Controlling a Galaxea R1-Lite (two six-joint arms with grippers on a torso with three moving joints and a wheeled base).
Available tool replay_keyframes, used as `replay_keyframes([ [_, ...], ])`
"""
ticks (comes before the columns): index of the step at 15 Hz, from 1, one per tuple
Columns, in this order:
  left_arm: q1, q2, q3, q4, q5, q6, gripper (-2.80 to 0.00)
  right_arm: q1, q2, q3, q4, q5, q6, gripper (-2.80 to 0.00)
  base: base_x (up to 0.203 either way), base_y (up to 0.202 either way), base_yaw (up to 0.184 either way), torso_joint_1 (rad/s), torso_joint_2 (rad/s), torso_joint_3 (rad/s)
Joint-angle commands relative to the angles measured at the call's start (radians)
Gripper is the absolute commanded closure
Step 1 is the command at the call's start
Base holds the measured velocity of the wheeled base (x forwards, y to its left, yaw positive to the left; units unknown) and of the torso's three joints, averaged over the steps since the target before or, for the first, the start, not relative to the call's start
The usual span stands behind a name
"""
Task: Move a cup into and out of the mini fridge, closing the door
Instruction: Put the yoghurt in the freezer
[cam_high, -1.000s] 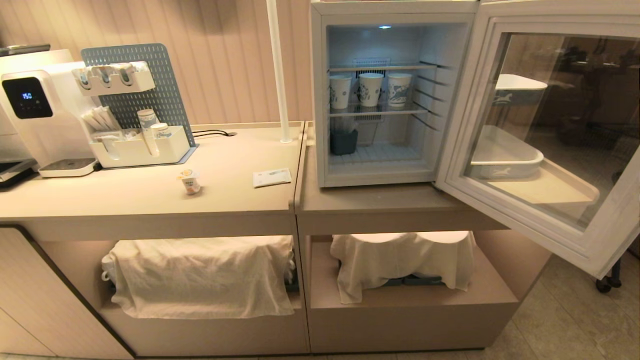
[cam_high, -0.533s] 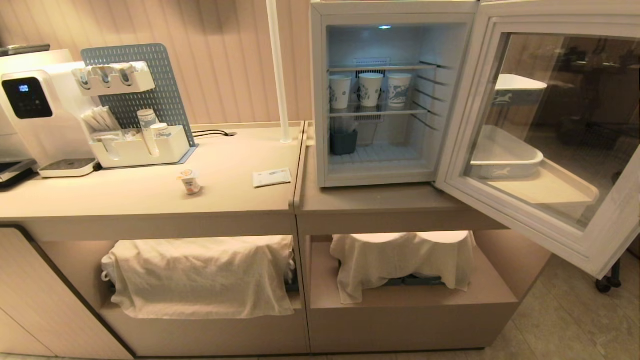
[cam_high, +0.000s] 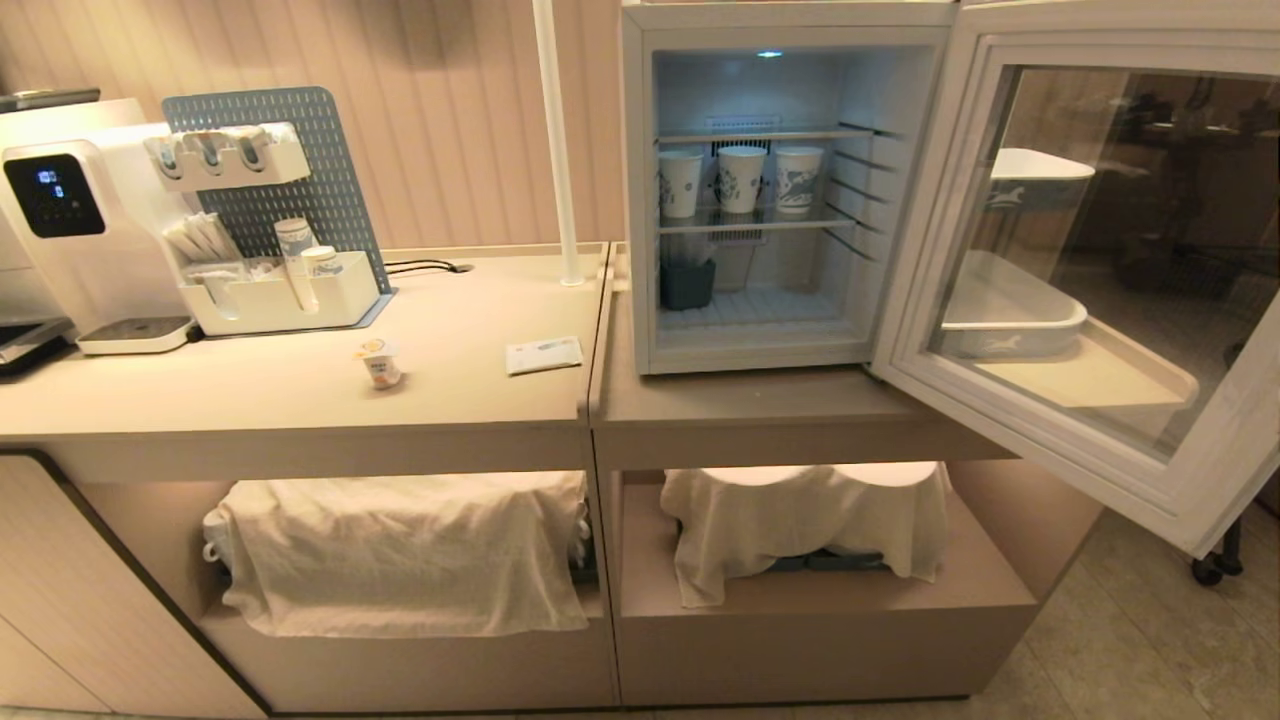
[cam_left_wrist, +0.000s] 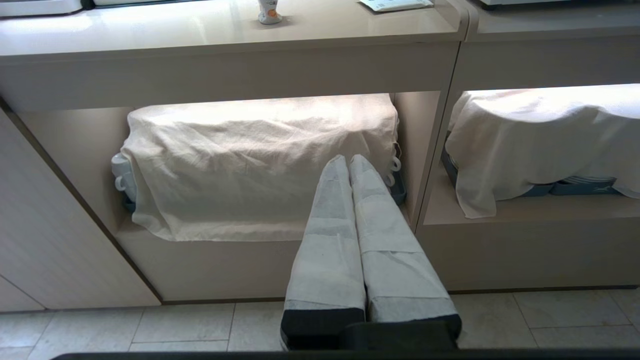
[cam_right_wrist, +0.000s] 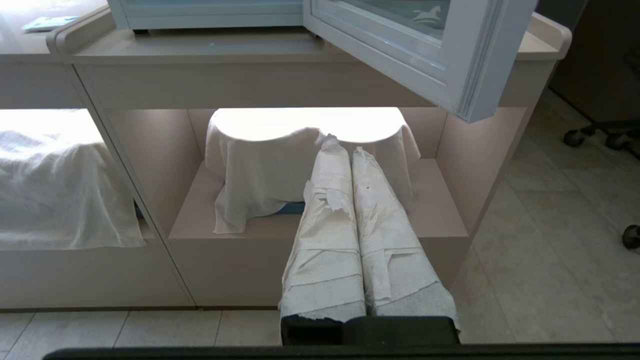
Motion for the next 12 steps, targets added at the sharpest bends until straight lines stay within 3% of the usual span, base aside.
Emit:
replay_keyframes([
  [1, 0.000, 0.000, 0.000, 0.000, 0.000, 0.000, 0.00, 0.000, 0.000, 0.011, 0.003, 0.000, 0.004, 0.00, 0.000, 0.000, 0.000, 0.000, 0.00, 0.000],
  [12, 0.001, 0.000, 0.000, 0.000, 0.000, 0.005, 0.00, 0.000, 0.000, 0.011, 0.001, 0.001, 0.003, 0.00, 0.000, 0.000, 0.000, 0.000, 0.00, 0.000],
])
